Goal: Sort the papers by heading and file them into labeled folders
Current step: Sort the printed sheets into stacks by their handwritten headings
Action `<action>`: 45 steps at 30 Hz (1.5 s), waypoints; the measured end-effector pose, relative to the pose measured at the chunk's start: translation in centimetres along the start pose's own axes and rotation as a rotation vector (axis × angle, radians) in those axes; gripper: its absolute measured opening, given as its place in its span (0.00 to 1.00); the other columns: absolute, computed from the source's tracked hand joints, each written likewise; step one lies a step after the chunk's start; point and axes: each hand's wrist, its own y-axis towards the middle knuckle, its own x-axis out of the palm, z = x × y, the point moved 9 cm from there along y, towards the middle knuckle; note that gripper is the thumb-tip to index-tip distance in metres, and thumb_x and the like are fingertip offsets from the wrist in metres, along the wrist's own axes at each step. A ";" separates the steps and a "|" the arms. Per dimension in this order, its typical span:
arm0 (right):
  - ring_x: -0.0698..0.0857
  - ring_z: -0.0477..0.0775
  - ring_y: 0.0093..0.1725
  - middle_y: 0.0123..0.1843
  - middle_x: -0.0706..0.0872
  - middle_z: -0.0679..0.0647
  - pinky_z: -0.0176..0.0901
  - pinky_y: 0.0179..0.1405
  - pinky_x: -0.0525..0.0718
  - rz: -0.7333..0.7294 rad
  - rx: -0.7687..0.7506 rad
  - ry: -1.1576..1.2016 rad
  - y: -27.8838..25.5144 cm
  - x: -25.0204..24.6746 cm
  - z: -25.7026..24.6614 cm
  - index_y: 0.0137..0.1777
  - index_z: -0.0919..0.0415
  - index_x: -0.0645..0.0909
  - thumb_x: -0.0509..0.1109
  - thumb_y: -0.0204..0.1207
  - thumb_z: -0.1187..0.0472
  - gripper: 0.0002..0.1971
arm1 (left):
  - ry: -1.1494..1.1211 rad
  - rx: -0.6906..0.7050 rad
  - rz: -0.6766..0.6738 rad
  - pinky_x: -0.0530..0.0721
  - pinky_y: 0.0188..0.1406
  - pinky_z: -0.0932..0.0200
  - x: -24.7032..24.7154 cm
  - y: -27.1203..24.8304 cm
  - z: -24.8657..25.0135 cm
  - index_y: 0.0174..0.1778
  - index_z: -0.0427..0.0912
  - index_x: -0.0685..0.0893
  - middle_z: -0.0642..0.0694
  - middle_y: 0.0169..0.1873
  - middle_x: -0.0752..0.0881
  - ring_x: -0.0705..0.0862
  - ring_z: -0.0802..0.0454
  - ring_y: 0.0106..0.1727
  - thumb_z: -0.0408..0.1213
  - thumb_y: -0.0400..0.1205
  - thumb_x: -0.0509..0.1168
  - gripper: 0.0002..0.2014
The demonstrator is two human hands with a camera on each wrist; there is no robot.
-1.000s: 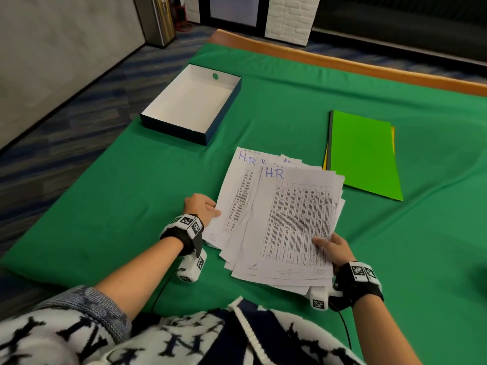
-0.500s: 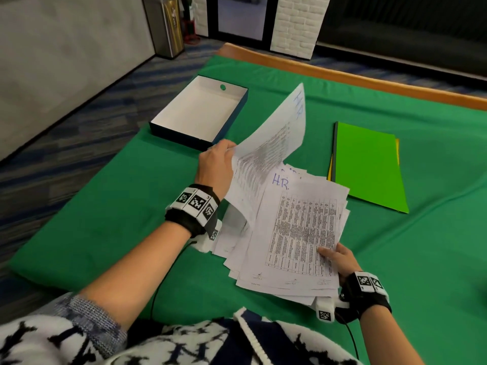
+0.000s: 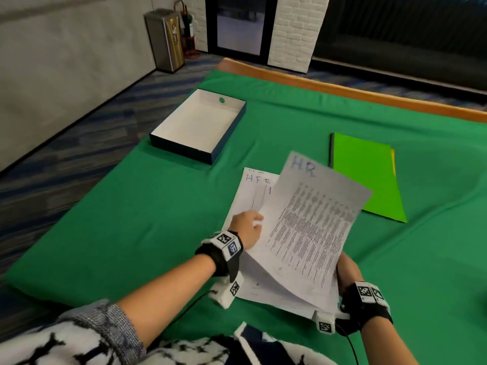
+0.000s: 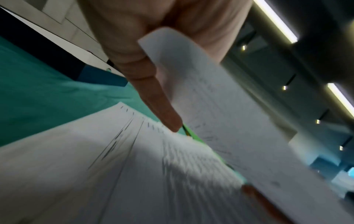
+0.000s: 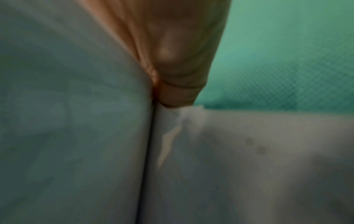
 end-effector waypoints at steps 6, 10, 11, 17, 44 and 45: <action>0.80 0.64 0.67 0.68 0.79 0.63 0.57 0.68 0.75 -0.037 0.048 0.008 -0.4 0.0 0.7 0.75 0.62 0.71 0.56 0.74 0.29 0.41 | 0.247 0.015 -0.355 0.70 0.70 0.59 6.1 -2.0 -2.7 0.73 0.45 0.73 0.44 0.71 0.76 0.74 0.46 0.71 0.40 0.82 0.61 0.22; 0.89 0.62 0.46 0.53 0.87 0.65 0.55 0.51 0.86 -0.067 -0.044 -0.040 0.1 0.3 0.6 0.66 0.74 0.75 0.68 0.78 0.66 0.18 | 0.145 0.023 -0.273 0.70 0.70 0.59 5.8 -2.1 -3.7 0.73 0.47 0.73 0.45 0.71 0.76 0.75 0.47 0.70 0.43 0.82 0.62 0.22; 0.88 0.62 0.47 0.54 0.87 0.65 0.56 0.51 0.86 -0.051 -0.049 -0.063 0.1 0.2 0.6 0.65 0.73 0.76 0.67 0.78 0.68 0.17 | 0.148 0.000 -0.162 0.71 0.69 0.59 4.5 -1.4 -4.3 0.72 0.44 0.73 0.43 0.70 0.76 0.75 0.46 0.70 0.42 0.82 0.62 0.22; 0.85 0.56 0.41 0.58 0.85 0.66 0.47 0.44 0.88 0.075 -0.156 -0.020 0.3 -2.3 0.0 0.63 0.69 0.78 0.67 0.78 0.70 0.14 | 0.253 -0.256 0.111 0.67 0.72 0.54 -0.5 -0.4 -9.6 0.71 0.36 0.70 0.37 0.69 0.72 0.70 0.41 0.71 0.38 0.73 0.72 0.31; 0.86 0.56 0.43 0.55 0.85 0.62 0.45 0.35 0.83 0.045 -0.083 0.059 -1.5 -3.3 0.7 0.62 0.66 0.77 0.66 0.78 0.69 0.13 | 0.025 -0.294 0.183 0.81 0.55 0.63 -2.3 -1.5 -10.9 0.55 0.34 0.87 0.39 0.50 0.90 0.87 0.46 0.52 0.32 0.73 0.75 0.15; 0.86 0.55 0.42 0.54 0.86 0.61 0.44 0.33 0.83 0.041 -0.086 0.059 -1.5 -3.2 0.7 0.62 0.66 0.77 0.66 0.78 0.69 0.13 | 0.027 -0.290 0.186 0.82 0.55 0.62 -2.4 -1.6 -10.7 0.54 0.34 0.87 0.39 0.49 0.90 0.87 0.46 0.52 0.31 0.73 0.74 0.13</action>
